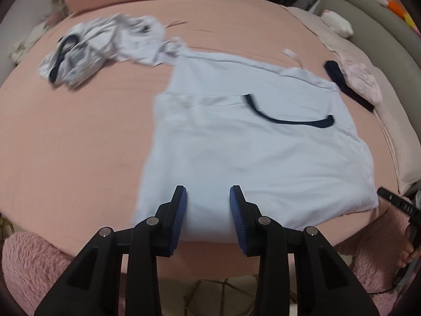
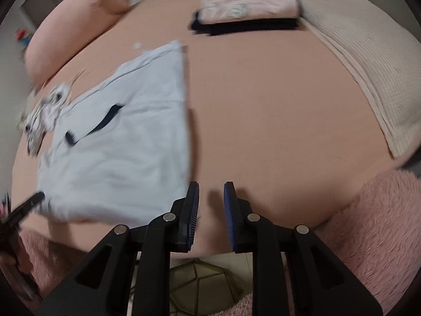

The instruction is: Fold clothes

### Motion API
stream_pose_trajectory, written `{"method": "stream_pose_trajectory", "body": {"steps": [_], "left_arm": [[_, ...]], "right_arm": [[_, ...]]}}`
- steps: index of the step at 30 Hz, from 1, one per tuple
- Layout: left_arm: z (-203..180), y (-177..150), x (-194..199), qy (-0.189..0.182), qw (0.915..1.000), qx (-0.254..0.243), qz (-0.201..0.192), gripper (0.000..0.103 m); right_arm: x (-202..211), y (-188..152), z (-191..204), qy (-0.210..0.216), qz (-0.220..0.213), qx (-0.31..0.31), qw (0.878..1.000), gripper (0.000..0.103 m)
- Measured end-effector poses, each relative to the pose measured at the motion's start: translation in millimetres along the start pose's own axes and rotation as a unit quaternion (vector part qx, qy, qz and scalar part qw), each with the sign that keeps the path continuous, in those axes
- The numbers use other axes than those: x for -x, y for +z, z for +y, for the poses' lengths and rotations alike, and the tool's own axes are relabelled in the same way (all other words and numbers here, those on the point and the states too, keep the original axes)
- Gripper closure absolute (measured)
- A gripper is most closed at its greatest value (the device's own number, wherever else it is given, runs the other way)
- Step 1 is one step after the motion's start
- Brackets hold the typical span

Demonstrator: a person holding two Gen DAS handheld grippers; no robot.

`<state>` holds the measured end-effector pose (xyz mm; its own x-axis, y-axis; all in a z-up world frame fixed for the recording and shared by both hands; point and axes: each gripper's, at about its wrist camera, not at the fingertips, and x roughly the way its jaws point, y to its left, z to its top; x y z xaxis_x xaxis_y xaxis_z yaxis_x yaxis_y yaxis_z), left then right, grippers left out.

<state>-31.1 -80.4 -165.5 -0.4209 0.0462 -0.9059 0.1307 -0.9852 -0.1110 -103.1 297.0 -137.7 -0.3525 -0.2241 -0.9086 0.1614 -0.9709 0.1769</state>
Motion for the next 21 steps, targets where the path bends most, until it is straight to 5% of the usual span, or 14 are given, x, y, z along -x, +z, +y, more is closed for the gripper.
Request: {"method": "stream_pose_trajectory", "body": {"steps": [4,7,13,16,18,21], "left_arm": [[11.9,-1.5,11.7,0.100,0.9945,0.033,-0.005,0.067],[-0.6,-1.6,28.0,0.065,0.9971,0.018,-0.033,0.067],[-48.5,-4.3,18.1,-0.019,0.9986,-0.030,-0.039,0.067],[-70.1,-7.6,-2.3,-0.065,0.9973,-0.031,-0.016,0.067],[-83.1,-11.6,-15.5,-0.056,0.9974,-0.046,0.002,0.067],[-96.0,-16.5,-15.5,-0.001,0.9962,-0.087,-0.002,0.067]], "right_arm": [[-11.5,-8.2,0.7,-0.084,0.010,0.008,0.996,0.087],[8.8,-3.3,-7.0,-0.125,-0.034,-0.015,0.992,0.085],[8.7,-15.7,20.5,0.004,-0.041,0.040,0.998,0.085],[10.8,-12.5,46.9,0.019,-0.064,0.102,0.993,0.083],[-1.8,-13.7,57.8,0.000,-0.041,0.112,0.993,0.083],[-18.5,-14.9,68.0,-0.092,-0.011,0.122,0.988,0.079]]}}
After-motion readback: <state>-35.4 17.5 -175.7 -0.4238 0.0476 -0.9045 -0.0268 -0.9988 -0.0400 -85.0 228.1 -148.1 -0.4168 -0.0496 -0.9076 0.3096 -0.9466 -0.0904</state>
